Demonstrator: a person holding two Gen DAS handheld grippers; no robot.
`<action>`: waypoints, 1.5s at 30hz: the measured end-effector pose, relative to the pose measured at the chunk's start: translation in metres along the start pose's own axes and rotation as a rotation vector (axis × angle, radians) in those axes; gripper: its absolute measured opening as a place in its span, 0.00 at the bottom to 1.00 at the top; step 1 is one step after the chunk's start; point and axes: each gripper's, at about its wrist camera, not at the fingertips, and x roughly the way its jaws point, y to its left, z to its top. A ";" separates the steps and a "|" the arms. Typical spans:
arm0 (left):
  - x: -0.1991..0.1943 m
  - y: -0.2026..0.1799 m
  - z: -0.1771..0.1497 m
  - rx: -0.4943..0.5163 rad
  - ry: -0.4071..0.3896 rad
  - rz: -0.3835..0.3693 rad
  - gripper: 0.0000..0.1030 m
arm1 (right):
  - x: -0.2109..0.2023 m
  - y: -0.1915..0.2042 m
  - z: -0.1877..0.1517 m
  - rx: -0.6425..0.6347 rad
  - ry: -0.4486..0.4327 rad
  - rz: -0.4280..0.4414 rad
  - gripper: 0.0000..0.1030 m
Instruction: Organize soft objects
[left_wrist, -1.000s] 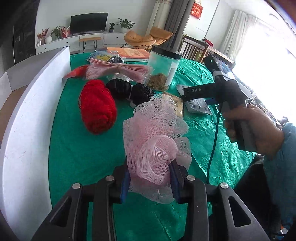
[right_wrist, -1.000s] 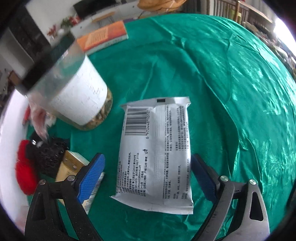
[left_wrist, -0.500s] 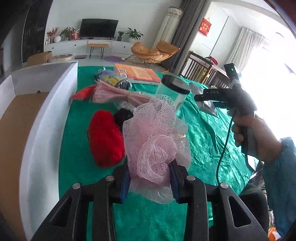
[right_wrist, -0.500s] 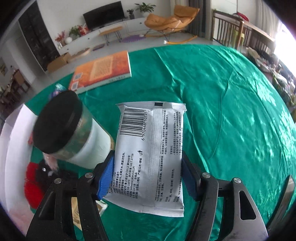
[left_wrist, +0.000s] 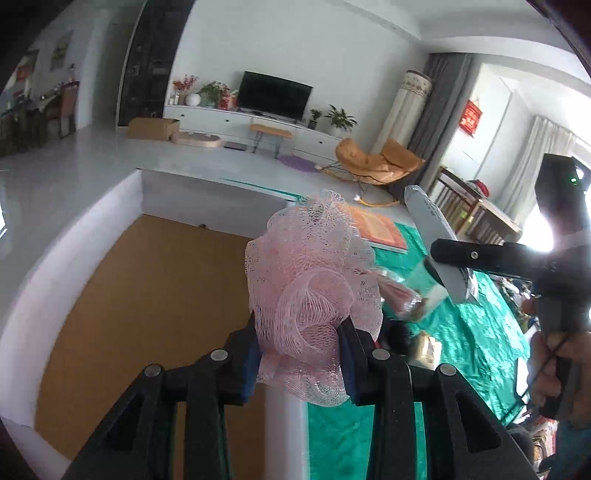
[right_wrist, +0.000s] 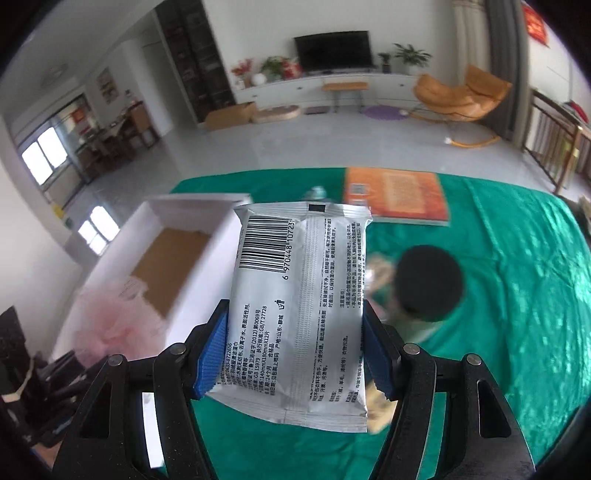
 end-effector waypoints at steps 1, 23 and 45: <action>-0.008 0.014 -0.001 -0.010 -0.006 0.041 0.35 | 0.007 0.025 -0.002 -0.023 0.011 0.047 0.66; 0.017 -0.076 -0.068 0.161 0.112 -0.111 0.99 | 0.030 -0.066 -0.137 0.151 0.029 -0.236 0.84; 0.216 -0.161 -0.116 0.275 0.267 0.139 1.00 | 0.019 -0.165 -0.228 0.222 -0.030 -0.475 0.93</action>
